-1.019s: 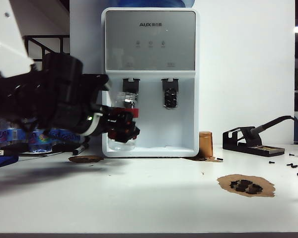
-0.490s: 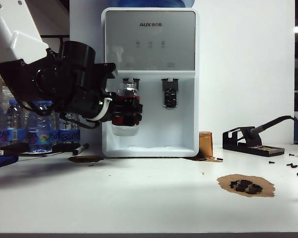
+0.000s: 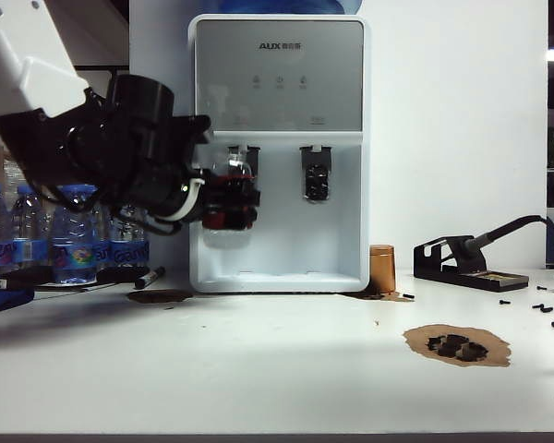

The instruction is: Pick up the water bottle with two loops of red belts, then reach the front water dispenser and gently press the gray-black baffle horizontally to get a little water.

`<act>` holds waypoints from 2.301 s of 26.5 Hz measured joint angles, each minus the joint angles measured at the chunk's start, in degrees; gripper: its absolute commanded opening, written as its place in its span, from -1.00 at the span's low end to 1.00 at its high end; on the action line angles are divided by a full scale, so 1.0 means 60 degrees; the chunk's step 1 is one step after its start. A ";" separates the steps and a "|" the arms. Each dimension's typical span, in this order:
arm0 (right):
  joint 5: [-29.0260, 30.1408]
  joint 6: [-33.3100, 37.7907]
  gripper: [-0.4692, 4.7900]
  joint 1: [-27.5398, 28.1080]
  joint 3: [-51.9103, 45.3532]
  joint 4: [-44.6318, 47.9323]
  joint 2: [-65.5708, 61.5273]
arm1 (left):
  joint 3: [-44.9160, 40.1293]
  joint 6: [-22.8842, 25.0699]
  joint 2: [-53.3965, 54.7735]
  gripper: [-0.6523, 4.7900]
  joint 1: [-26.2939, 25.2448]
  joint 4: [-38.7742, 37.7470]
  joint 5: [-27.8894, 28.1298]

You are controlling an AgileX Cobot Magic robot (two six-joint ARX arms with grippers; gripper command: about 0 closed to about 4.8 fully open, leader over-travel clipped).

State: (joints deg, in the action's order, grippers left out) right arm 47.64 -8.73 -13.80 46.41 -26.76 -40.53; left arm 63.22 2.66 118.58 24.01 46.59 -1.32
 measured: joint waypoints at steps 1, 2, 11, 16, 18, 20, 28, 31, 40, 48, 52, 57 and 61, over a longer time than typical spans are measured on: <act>0.0000 0.0000 0.98 0.0000 0.0000 0.0000 0.0000 | 0.0091 -0.0025 0.0000 -0.78 0.0000 -0.0015 0.0007; 0.0000 0.0000 0.98 0.0000 0.0000 0.0000 0.0000 | 0.0222 -0.0062 0.0000 -0.78 0.0004 -0.0029 0.0015; 0.0011 0.0000 0.98 0.0000 0.0004 0.0346 0.0000 | 0.0885 -0.0237 0.0135 -0.78 0.0033 -0.0896 0.0015; 0.0233 -0.0004 0.98 0.0000 0.0004 0.0350 0.0000 | 0.0991 -0.0262 0.0685 -0.78 0.0036 -0.0554 0.0015; 0.0259 -0.0004 0.98 0.0000 0.0004 0.0350 0.0000 | 0.0994 -0.0262 0.0885 -0.78 0.0044 -0.0623 0.0007; 0.0262 -0.0007 0.98 0.0000 0.0004 0.0353 0.0000 | 0.0998 -0.0262 0.0987 -0.78 0.0044 -0.0637 0.0007; 0.0281 -0.0011 0.98 0.0000 0.0004 0.0350 0.0000 | 0.1202 -0.0266 0.1009 -0.78 0.0047 -0.0211 0.0007; 0.0488 -0.0011 0.98 0.0000 0.0004 0.0335 0.0066 | 0.1392 -0.0266 0.1009 -0.78 0.0069 -0.0160 0.0004; 0.0699 -0.0007 0.98 0.0000 0.0015 0.0342 0.0703 | 0.1712 -0.0266 0.1075 -0.78 0.0073 -0.0306 -0.0011; 0.0634 -0.0007 0.98 0.0000 0.0015 0.0321 0.0681 | 0.1712 -0.0270 0.1075 -0.78 0.0080 -0.0313 -0.0015; 0.0630 -0.0007 0.99 0.0000 0.0015 0.0317 0.0681 | 0.1712 -0.0266 0.1075 -0.78 0.0076 -0.0313 -0.0015; 0.0168 -0.0011 0.99 0.0000 0.0015 0.0317 0.0656 | 0.1712 -0.0270 0.1075 -0.78 0.0076 -0.0321 -0.0015; 0.0055 -0.0040 0.98 0.0000 0.0007 0.0299 0.0576 | 0.1712 -0.0270 0.1075 -0.78 0.0076 -0.0321 -0.0018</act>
State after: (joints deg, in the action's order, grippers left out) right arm 47.97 -8.97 -13.80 46.46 -24.97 -37.08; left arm 73.49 1.04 125.03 24.47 44.66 -1.43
